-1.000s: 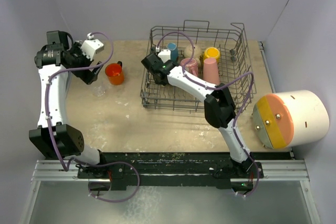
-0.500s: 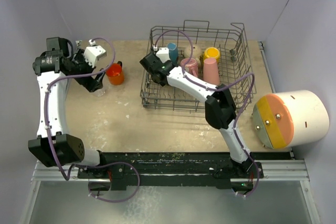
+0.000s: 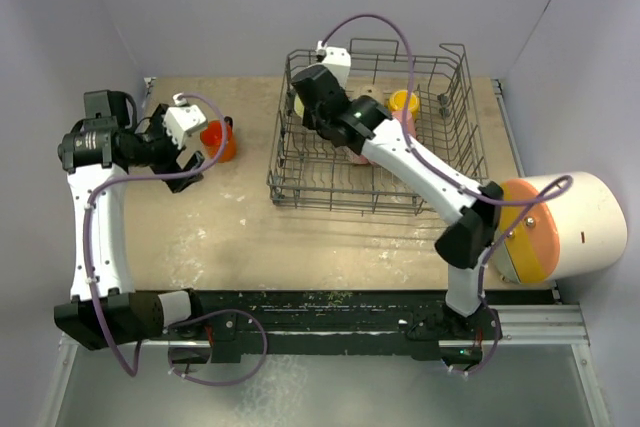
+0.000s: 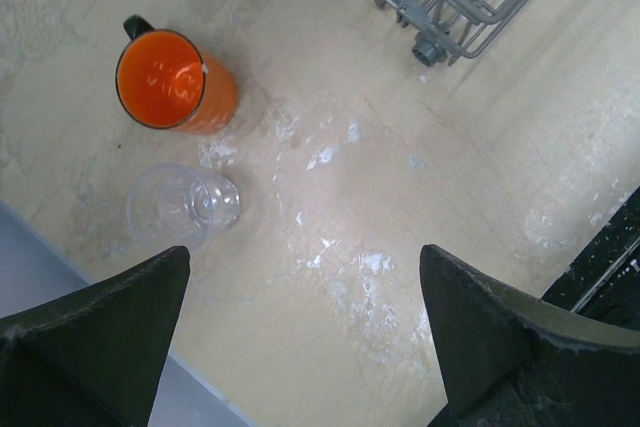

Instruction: Unload the cups from the dish rack

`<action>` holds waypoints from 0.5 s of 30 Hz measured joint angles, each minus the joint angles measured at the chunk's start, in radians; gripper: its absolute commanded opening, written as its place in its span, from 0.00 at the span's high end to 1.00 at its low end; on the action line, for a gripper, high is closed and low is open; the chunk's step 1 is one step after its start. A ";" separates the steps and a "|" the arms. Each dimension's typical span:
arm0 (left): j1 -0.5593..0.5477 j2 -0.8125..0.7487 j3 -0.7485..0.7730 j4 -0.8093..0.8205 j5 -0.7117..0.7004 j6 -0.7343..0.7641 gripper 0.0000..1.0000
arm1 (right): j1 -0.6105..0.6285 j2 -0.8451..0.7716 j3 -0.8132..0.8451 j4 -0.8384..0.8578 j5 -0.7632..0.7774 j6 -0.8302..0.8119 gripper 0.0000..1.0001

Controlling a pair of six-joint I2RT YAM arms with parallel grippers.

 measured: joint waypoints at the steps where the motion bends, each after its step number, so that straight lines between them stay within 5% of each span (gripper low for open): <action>1: 0.000 -0.014 -0.011 0.000 0.010 0.013 0.01 | 0.003 -0.031 -0.008 0.007 -0.023 0.005 1.00; 10: 0.000 -0.362 -0.265 0.087 0.200 0.247 0.01 | 0.022 -0.306 -0.251 0.152 -0.404 0.133 1.00; 15: 0.000 -0.439 -0.287 0.161 0.323 0.306 0.00 | 0.024 -0.414 -0.447 0.262 -0.605 0.257 1.00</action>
